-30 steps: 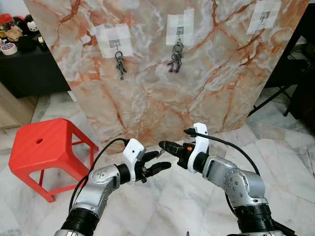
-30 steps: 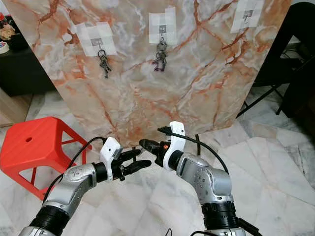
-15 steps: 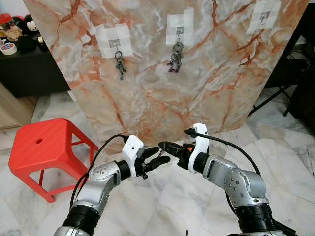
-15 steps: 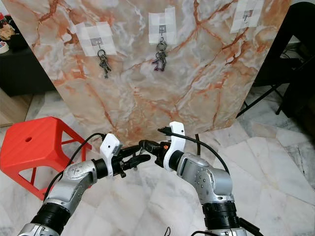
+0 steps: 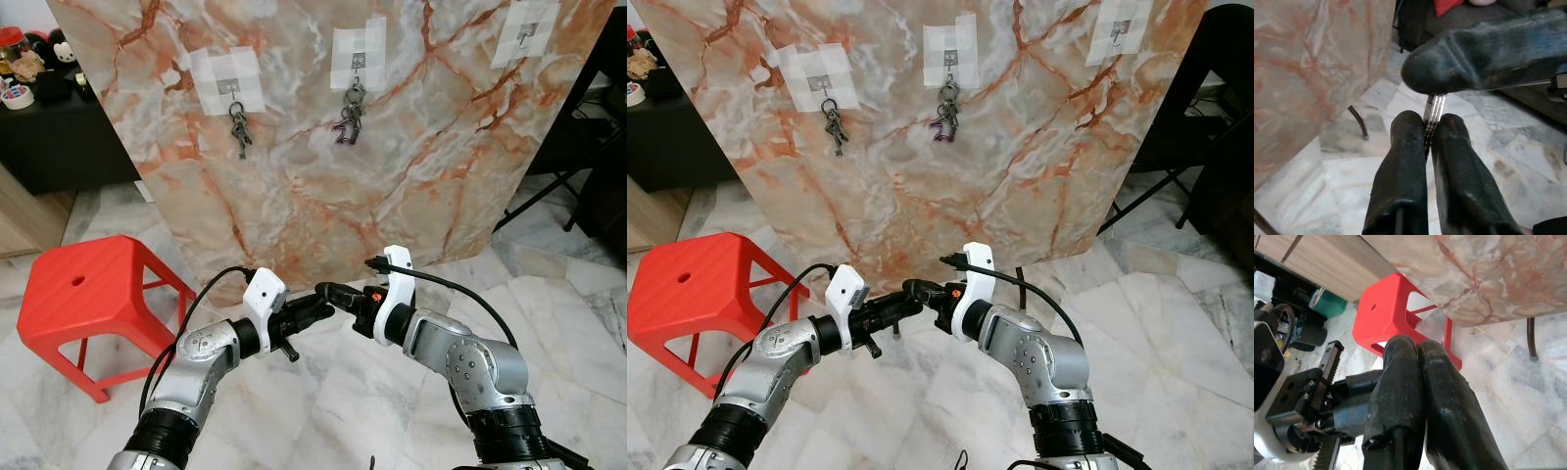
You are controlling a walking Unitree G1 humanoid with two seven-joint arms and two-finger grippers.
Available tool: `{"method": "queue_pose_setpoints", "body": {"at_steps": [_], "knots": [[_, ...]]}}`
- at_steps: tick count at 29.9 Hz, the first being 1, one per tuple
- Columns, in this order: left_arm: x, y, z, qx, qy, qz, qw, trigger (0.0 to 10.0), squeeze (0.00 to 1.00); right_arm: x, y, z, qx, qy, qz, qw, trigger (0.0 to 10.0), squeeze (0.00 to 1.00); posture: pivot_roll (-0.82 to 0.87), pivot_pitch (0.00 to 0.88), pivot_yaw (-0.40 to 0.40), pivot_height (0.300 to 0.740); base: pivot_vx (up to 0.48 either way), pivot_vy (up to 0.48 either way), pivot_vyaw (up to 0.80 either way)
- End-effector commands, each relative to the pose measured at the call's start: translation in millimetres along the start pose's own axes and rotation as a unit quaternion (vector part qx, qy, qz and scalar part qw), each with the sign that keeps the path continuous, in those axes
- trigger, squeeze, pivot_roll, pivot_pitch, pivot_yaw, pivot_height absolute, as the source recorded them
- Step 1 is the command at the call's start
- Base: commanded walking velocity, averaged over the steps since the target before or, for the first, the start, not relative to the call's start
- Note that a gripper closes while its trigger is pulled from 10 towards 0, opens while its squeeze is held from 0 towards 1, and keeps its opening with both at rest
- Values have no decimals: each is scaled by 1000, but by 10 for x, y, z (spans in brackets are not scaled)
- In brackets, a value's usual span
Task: Hang keys on a hook
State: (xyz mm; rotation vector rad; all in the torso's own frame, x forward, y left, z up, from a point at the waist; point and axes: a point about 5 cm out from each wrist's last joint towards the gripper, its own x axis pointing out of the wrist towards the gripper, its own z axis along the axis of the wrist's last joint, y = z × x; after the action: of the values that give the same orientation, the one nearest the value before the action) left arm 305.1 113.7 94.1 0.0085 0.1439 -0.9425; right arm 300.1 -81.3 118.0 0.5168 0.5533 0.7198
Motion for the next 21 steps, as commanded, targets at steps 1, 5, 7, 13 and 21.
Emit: {"method": "queue_pose_setpoints", "body": {"at_steps": [1,5,7,13,21], "knots": [[-32,18,-16,-2,-4,6,1000,0,0,-3,32,16,-6,-1,5,1000,10000,0,0,158,13,740,0,0,0],[-38,15,-16,-4,-5,5,1000,0,0,-1,33,16,-7,-1,5,1000,10000,0,3,158,14,740,0,0,0],[-40,12,-14,-4,-6,4,1000,0,0,-1,32,15,-7,-1,4,1000,10000,0,3,158,14,740,0,0,0],[-39,7,-16,-8,-4,2,1000,0,0,-2,23,16,-6,-2,1,1000,10000,0,4,157,14,740,0,0,0],[-50,3,-38,-15,6,-3,1000,0,0,6,7,23,-13,-8,-5,1000,10000,0,4,157,14,740,0,0,0]]}}
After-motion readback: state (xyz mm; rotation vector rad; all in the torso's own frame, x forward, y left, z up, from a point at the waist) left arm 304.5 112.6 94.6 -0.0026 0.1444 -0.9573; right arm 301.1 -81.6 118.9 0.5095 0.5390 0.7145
